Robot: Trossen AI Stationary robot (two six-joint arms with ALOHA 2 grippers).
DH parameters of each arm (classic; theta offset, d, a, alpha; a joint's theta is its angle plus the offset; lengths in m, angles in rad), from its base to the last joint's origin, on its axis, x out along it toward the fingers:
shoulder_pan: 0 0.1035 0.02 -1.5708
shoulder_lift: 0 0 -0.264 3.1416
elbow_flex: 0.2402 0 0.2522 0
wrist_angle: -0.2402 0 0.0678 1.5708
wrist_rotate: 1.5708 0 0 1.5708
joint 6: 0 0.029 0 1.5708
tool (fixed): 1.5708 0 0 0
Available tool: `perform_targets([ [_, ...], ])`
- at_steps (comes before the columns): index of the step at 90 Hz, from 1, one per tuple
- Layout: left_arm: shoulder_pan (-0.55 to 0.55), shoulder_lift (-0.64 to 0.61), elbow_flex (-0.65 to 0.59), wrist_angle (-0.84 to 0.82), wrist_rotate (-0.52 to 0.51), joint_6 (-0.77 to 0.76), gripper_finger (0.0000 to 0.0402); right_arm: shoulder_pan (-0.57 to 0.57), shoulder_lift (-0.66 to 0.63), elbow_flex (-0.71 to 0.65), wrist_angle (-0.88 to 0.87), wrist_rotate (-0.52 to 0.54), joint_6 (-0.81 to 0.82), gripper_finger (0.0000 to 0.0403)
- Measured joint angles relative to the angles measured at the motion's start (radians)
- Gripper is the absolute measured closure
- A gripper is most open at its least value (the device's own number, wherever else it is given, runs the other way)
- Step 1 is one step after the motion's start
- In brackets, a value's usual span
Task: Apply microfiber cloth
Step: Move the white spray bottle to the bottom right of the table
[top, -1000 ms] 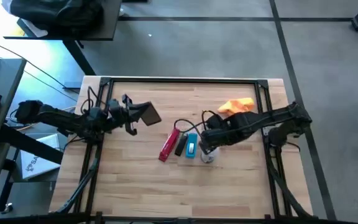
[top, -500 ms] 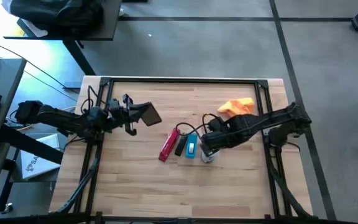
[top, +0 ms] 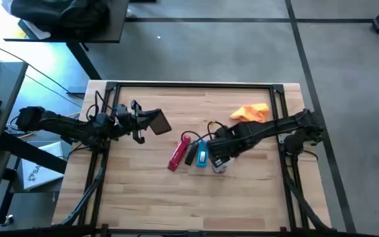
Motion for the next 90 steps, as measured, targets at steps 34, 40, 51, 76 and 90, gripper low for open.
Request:
perform_targets([
  [34, 0.000, 0.000, 0.000, 0.003, -0.009, 0.007, 0.0393, 0.001, -0.032, -0.003, -0.057, -0.059, -0.185, 0.0376],
  [40, 0.000, -0.001, 0.000, 0.005, -0.013, 0.023, 0.0393, 0.008, -0.060, -0.003, -0.077, -0.058, -0.210, 0.0376],
  [51, 0.000, -0.006, 0.000, 0.001, -0.035, 0.029, 0.0393, 0.048, -0.110, -0.002, -0.063, -0.065, -0.232, 0.0376],
  [76, 0.000, -0.035, 0.000, -0.036, -0.038, 0.047, 0.0393, 0.257, -0.143, -0.002, -0.063, -0.193, -0.305, 0.0376],
  [90, 0.000, -0.039, 0.000, -0.038, -0.039, 0.047, 0.0393, 0.366, -0.145, -0.002, -0.066, -0.256, -0.265, 0.0376],
])
